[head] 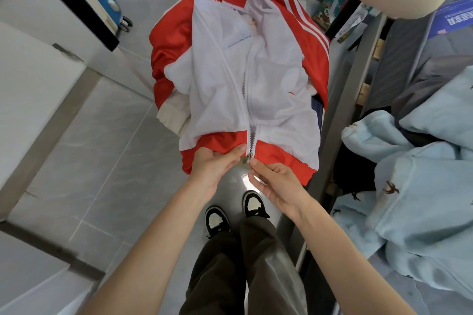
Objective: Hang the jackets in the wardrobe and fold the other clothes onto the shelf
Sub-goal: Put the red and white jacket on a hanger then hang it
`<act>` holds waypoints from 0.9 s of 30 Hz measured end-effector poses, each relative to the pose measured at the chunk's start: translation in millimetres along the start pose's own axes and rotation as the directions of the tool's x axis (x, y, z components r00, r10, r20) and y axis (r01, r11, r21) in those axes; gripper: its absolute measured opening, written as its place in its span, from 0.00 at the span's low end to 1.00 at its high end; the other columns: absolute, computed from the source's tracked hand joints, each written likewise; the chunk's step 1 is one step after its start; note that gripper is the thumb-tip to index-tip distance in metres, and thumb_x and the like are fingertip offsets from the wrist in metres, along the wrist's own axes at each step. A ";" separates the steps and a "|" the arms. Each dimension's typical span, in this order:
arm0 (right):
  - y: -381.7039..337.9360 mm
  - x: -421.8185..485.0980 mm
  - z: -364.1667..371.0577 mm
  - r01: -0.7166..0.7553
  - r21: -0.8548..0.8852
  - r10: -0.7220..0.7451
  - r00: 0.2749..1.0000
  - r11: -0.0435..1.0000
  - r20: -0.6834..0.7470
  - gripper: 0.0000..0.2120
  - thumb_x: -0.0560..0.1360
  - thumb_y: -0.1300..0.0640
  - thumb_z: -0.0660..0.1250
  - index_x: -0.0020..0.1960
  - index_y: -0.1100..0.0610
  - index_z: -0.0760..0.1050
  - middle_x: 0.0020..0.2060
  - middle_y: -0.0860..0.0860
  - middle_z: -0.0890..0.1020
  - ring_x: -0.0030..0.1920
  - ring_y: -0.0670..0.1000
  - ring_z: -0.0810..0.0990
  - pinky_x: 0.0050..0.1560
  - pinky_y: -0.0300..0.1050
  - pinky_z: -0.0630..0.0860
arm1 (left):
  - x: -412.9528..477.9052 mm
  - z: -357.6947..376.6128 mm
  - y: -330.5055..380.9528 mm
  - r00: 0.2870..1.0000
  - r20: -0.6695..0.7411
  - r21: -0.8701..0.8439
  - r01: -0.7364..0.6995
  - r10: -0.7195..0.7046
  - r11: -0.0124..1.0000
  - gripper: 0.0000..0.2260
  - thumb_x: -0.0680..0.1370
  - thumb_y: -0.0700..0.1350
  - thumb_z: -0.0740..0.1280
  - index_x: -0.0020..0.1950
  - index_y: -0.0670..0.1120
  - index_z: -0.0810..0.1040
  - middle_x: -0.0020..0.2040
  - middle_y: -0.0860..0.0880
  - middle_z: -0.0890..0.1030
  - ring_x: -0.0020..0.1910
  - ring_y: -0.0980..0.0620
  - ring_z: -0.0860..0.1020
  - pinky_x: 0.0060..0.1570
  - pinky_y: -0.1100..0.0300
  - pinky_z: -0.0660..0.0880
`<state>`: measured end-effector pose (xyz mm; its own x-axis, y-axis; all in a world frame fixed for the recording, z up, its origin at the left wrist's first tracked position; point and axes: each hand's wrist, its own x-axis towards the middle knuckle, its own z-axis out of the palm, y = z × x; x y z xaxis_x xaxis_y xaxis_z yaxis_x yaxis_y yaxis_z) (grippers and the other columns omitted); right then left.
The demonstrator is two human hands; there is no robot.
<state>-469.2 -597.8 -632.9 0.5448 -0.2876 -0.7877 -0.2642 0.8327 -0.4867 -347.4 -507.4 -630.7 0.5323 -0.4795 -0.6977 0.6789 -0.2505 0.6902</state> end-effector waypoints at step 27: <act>-6.1 -1.7 10.2 0.009 0.004 -0.008 0.983 1.000 -0.181 0.08 0.75 0.61 0.70 0.37 0.60 0.76 0.35 0.53 0.80 0.32 0.42 0.78 0.44 0.34 0.79 | 1.5 -2.2 3.4 0.995 0.028 0.507 -0.096 0.094 0.857 0.18 0.74 0.47 0.73 0.47 0.31 0.79 0.42 0.31 0.80 0.37 0.49 0.75 0.41 0.55 0.71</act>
<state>-460.4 -597.6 -624.7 0.3937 -0.3753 -0.8391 -0.2557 0.8322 -0.4921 -343.2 -507.1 -629.9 0.5797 -0.5244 -0.6237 0.2742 -0.5953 0.7553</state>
